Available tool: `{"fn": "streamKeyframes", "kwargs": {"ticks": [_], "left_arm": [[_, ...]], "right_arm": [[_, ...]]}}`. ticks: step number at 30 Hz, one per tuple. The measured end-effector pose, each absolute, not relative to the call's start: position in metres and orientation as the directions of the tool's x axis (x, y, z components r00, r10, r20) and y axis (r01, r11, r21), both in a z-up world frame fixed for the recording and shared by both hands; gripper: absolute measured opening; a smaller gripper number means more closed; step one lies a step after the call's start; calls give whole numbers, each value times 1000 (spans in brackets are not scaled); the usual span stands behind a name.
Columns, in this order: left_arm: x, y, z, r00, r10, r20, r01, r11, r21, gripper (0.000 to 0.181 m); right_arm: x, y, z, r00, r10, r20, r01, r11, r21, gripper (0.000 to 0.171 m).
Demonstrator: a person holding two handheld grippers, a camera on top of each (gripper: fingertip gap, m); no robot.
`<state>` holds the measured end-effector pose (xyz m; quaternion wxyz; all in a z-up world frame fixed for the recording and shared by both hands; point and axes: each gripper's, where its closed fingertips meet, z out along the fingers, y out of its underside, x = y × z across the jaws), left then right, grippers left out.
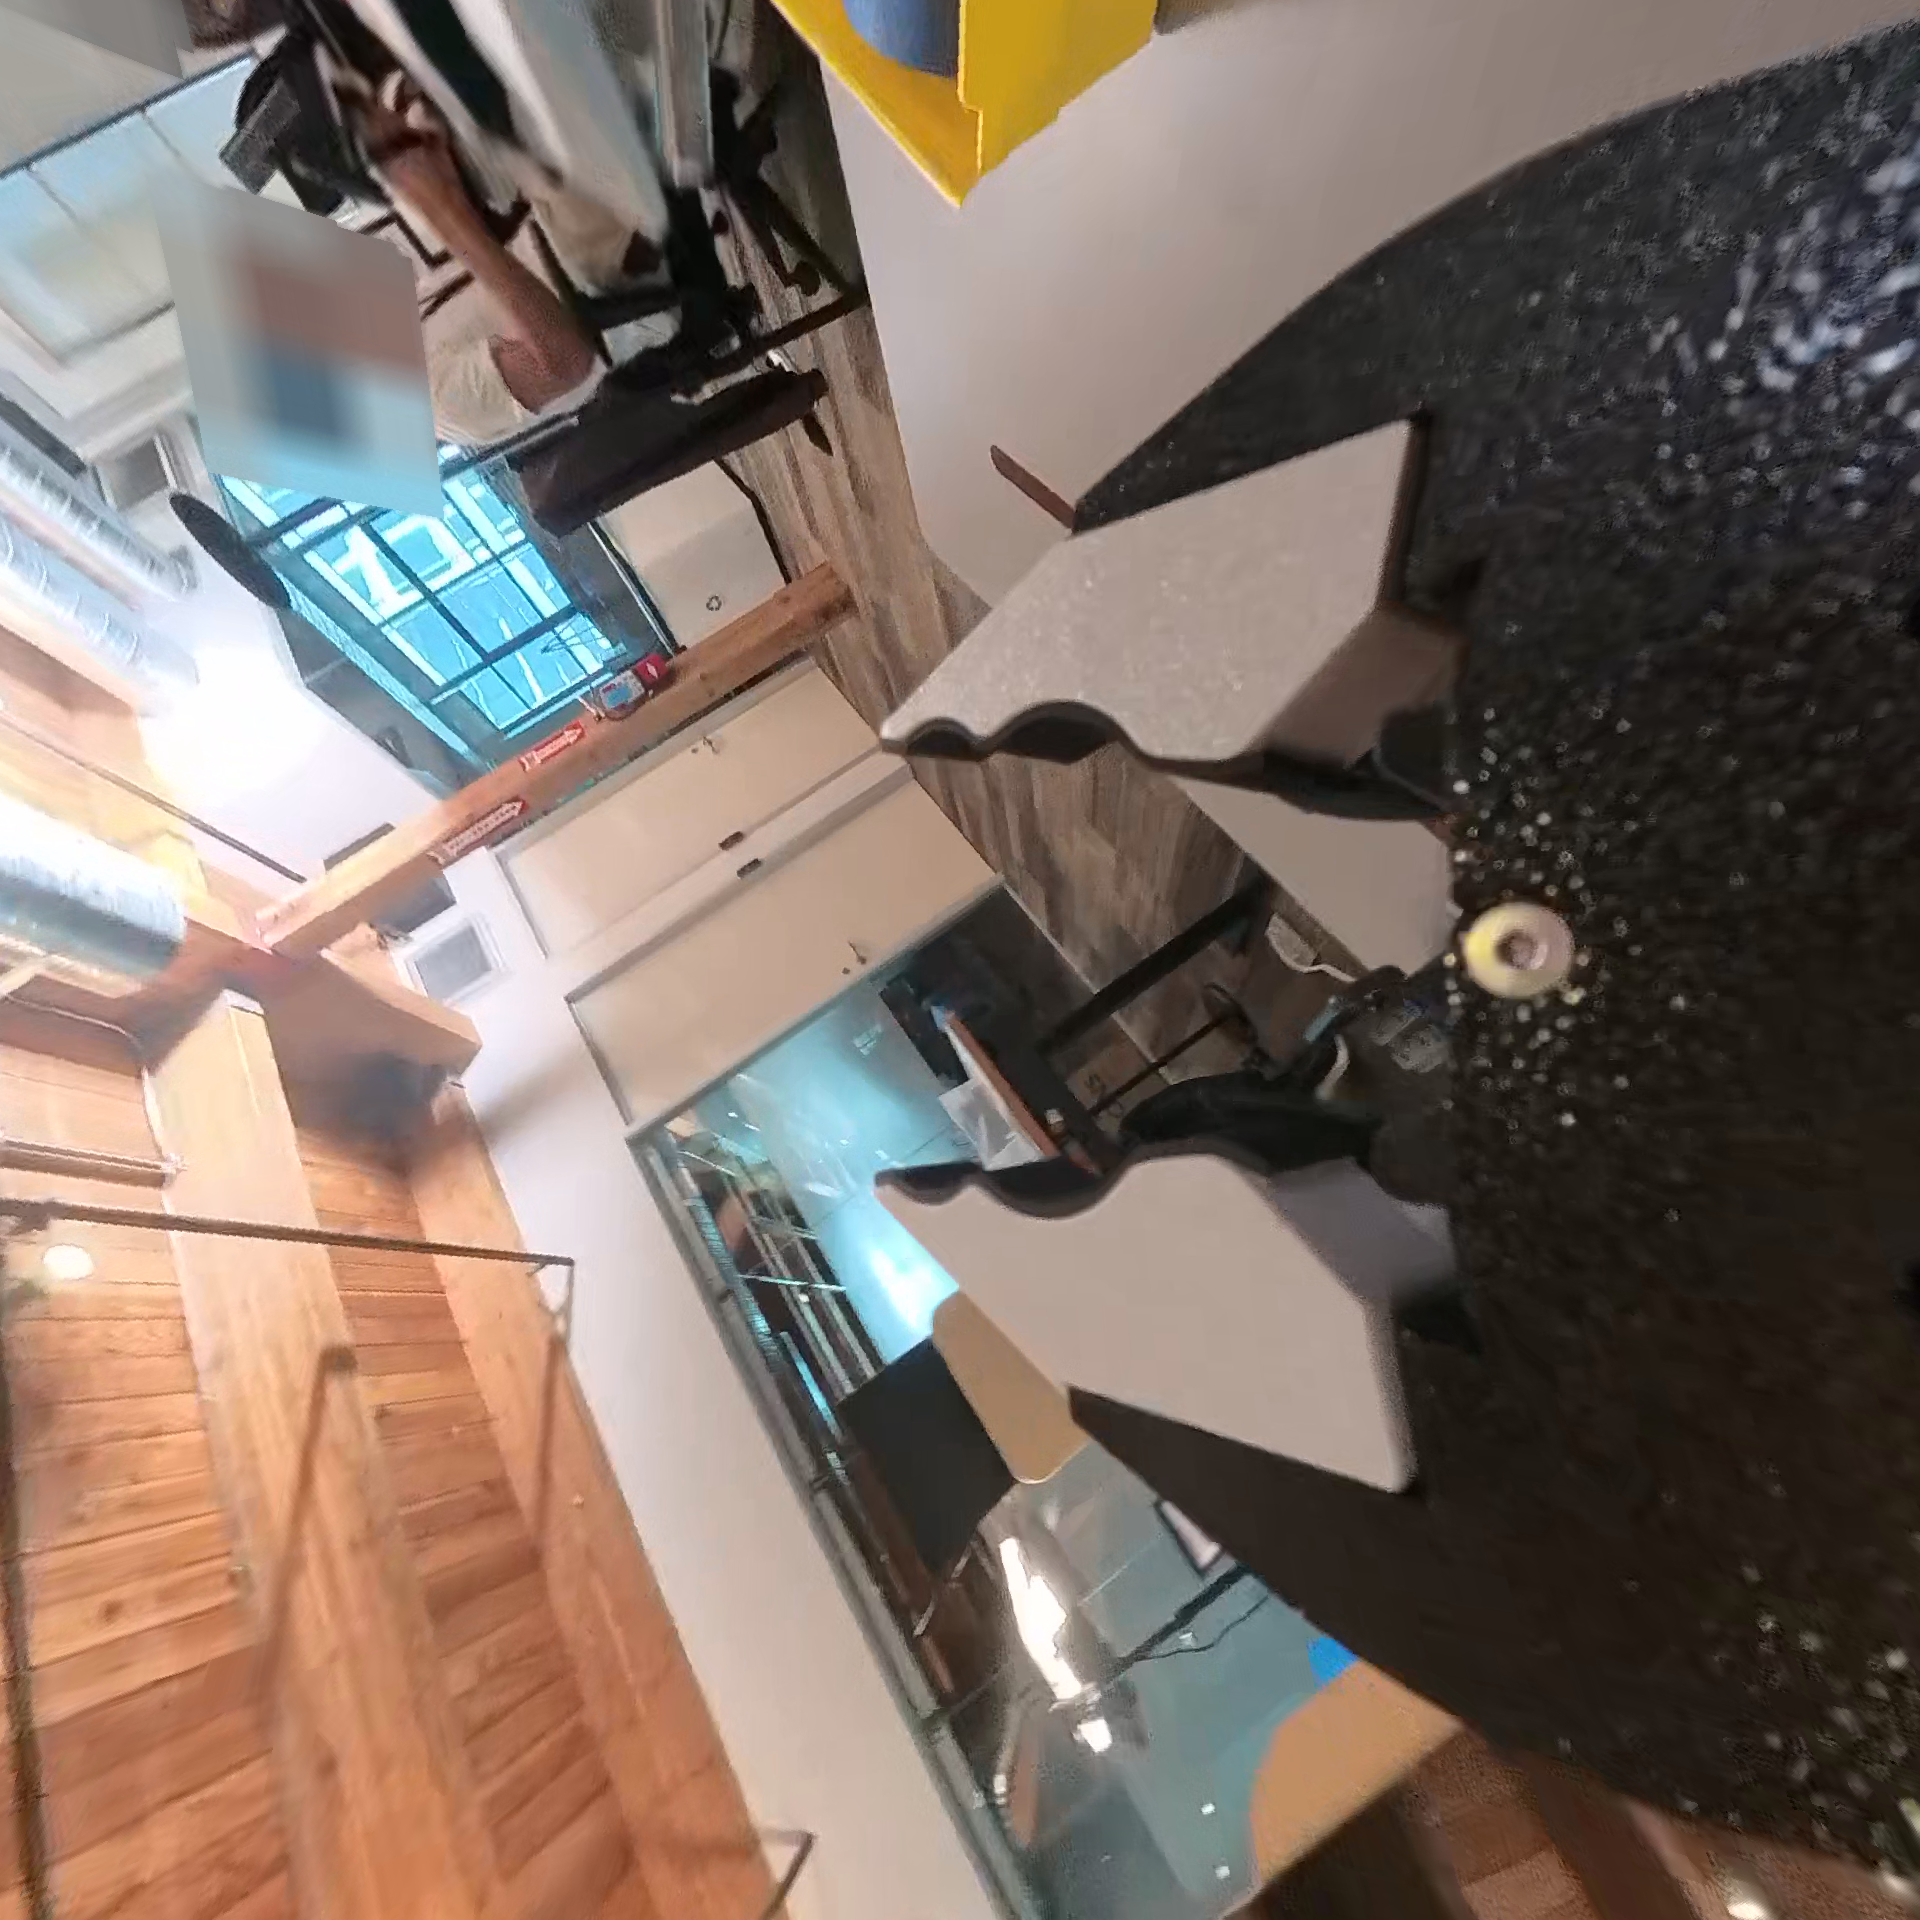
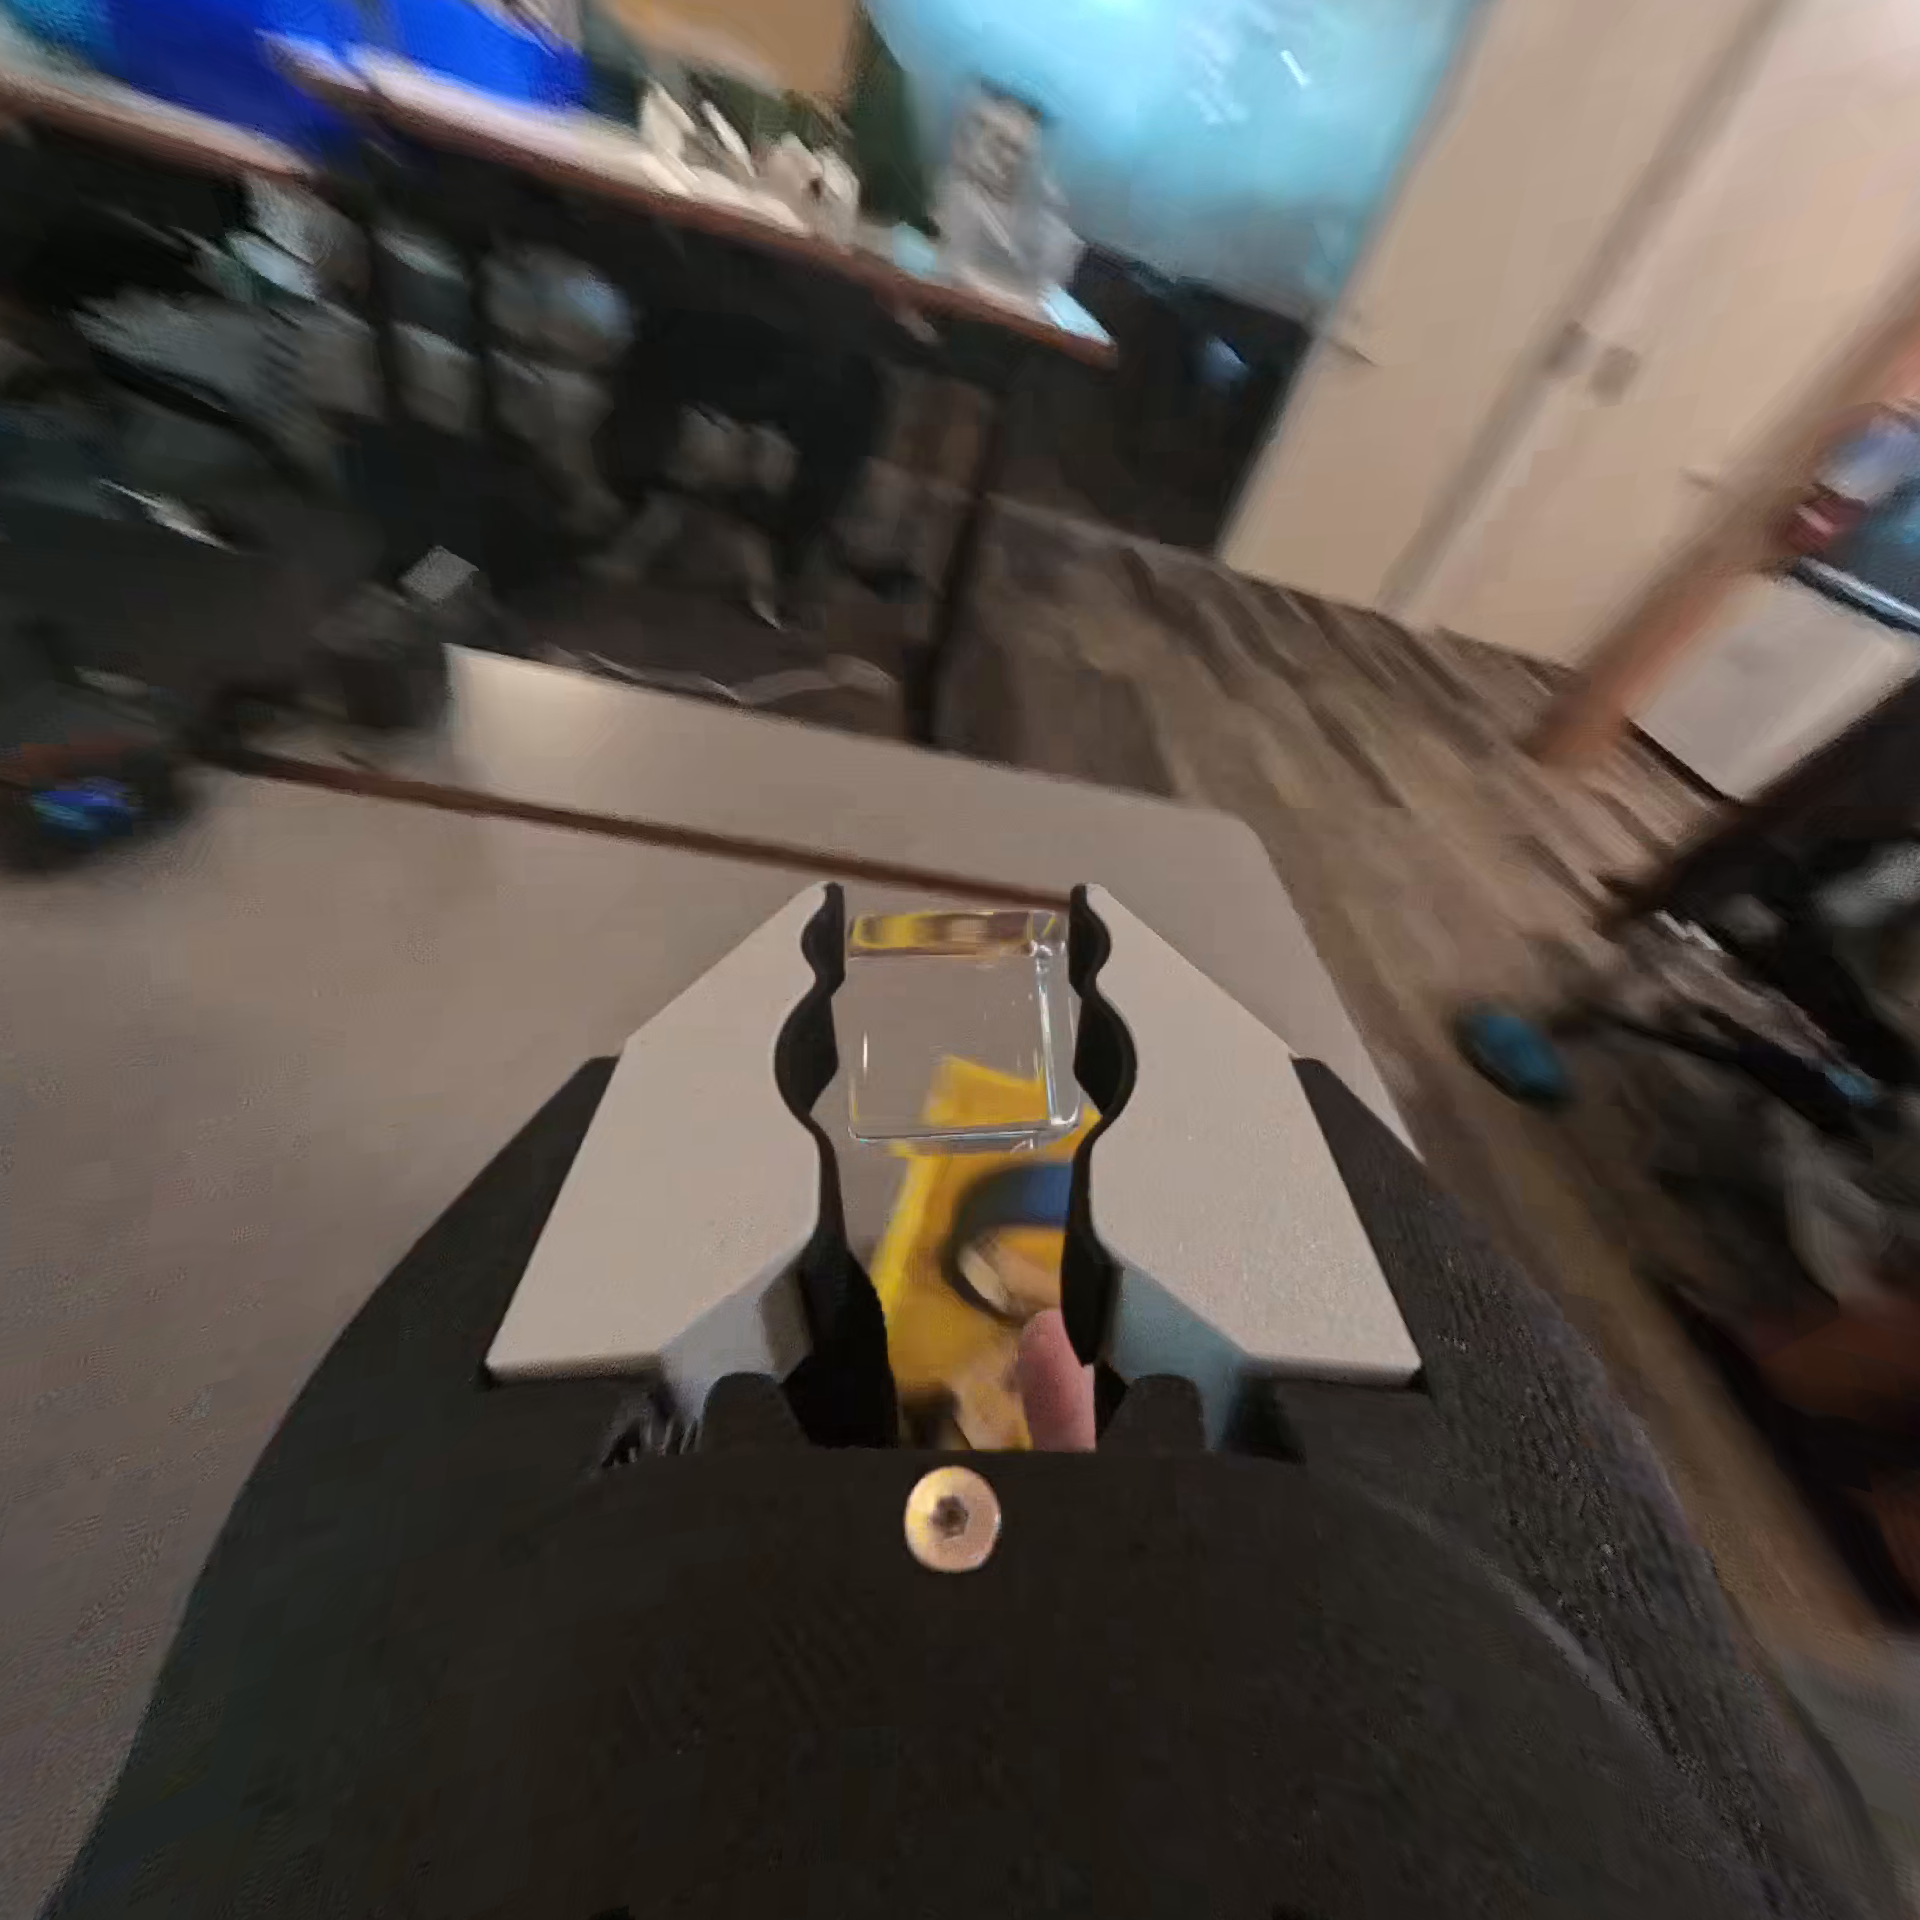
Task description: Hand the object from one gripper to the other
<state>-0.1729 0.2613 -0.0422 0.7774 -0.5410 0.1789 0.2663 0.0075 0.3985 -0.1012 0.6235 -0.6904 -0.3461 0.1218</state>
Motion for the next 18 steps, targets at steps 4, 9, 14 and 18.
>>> {"fn": "streamKeyframes", "kwargs": {"ticks": [4, 9, 14, 18], "left_arm": [[-194, 258, -40, 842, 213, -495, -537, 257, -803, 77], [-209, 257, -42, 868, 205, -452, -492, 240, -837, 74], [-212, 258, -45, 871, 193, -452, -488, 223, -844, 72], [-210, 262, -49, 870, 174, -462, -491, 206, -847, 71]], "right_arm": [[74, 428, -138, 841, 487, 238, 366, -186, -912, 41], [109, 435, -198, 852, 467, 237, 450, -423, -786, 41], [106, 430, -221, 834, 508, 215, 487, -496, -719, 41], [105, 430, -228, 823, 517, 236, 515, -501, -695, 40]]}}
